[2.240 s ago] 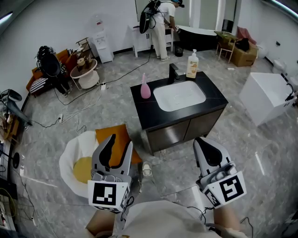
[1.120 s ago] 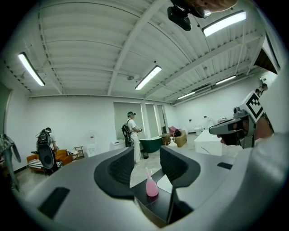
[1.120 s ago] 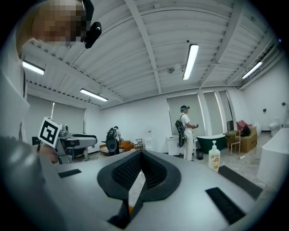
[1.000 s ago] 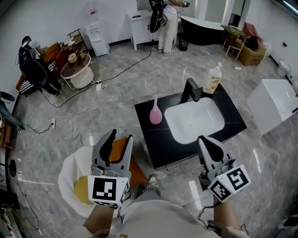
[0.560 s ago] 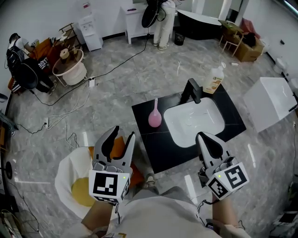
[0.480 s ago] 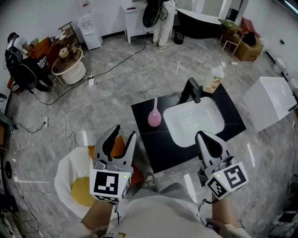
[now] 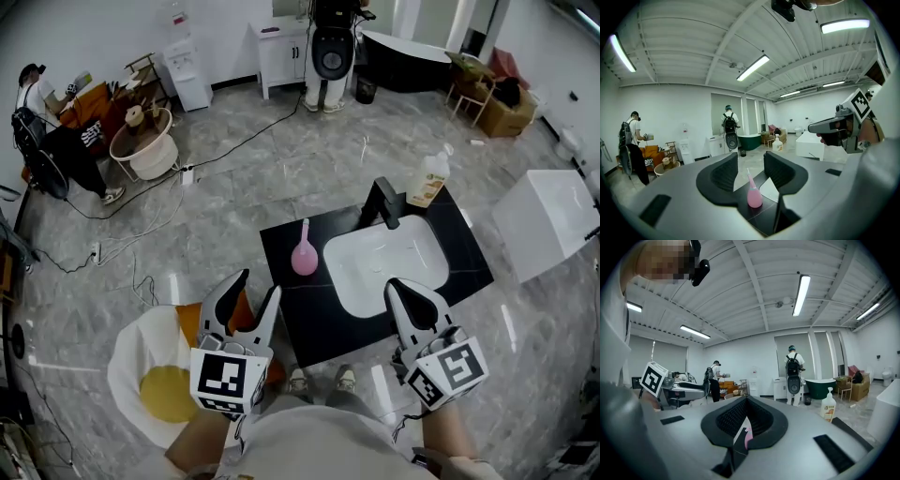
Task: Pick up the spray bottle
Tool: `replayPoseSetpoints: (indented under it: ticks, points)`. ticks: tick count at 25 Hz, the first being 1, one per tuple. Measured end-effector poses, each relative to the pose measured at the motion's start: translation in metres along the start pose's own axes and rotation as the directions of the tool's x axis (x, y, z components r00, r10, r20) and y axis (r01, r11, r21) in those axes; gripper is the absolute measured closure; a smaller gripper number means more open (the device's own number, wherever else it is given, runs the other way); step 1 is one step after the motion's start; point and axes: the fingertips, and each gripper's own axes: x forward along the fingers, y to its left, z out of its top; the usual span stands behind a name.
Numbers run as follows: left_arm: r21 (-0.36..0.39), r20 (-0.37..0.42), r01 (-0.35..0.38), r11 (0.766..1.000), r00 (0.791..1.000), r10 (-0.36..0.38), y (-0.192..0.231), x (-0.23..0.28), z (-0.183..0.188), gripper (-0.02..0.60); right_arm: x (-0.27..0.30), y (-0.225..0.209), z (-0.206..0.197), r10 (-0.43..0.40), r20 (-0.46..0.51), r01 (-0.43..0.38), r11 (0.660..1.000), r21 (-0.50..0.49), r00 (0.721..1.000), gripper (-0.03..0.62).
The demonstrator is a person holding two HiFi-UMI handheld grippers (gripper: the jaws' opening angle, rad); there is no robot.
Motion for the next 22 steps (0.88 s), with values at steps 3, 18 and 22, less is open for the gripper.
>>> replayPoseSetpoints:
  ticks: [3, 18, 22]
  points:
    - [0.010, -0.026, 0.004, 1.000, 1.000, -0.004, -0.010, 0.011, -0.003, 0.391, 0.001, -0.009, -0.005, 0.009, -0.006, -0.009, 1.000, 0.011, 1.000, 0.565]
    - [-0.005, -0.084, 0.022, 1.000, 0.996, -0.022, -0.024, 0.099, -0.026, 0.350, 0.024, -0.045, -0.015, 0.030, -0.040, -0.030, 0.999, 0.012, 0.999, 0.565]
    - [-0.039, -0.109, 0.021, 0.999, 0.994, -0.026, -0.024, 0.126, -0.050, 0.348, 0.036, -0.051, -0.020, 0.027, -0.055, -0.027, 1.000, 0.015, 0.998, 0.565]
